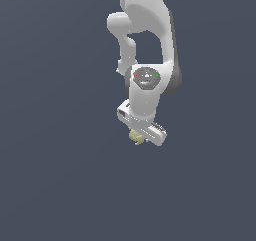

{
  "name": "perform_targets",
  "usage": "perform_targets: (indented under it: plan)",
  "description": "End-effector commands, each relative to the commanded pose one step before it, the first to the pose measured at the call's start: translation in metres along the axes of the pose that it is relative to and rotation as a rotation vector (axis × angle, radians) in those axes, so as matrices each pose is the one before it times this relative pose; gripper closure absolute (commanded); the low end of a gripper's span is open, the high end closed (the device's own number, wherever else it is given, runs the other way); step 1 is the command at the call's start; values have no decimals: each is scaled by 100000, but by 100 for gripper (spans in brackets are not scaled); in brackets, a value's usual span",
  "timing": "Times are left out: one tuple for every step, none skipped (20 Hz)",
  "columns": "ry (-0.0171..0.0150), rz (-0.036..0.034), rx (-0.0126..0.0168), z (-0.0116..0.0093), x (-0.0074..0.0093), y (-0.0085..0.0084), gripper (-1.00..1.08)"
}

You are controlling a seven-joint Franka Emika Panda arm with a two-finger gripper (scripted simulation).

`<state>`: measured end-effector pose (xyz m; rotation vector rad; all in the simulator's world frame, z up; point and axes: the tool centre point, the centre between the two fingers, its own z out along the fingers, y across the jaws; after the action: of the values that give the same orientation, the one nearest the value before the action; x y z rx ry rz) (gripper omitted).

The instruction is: Pick up the object and move it to a goal position.

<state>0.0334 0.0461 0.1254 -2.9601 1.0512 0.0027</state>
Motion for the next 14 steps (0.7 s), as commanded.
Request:
perform_targets:
  plan:
    - [15,30,142,-2328,-418,852,108]
    - [0,0,0,-951,-180,345,108]
    - [0,0,0,-963,-182,349,108]
    - [0,0,0,-975,-183,353,108]
    - [0,0,0,-989,-184,357,108]
    - [0,0,0,-1003,-185,362,108]
    - [0,0,0,-1018,-187,367,108]
    - [0,0,0,-1035,-189,373,108]
    - [0,0,0,-1053,-190,379,108]
    - [0,0,0,-1073,-192,385,108]
    - [-25,61,19,-1092,-164,425,108]
    - [0,0,0,-1120,-197,400,108]
    - [0,0,0,-1148,-200,409,108]
    - [0,0,0,-1158,-200,412,108]
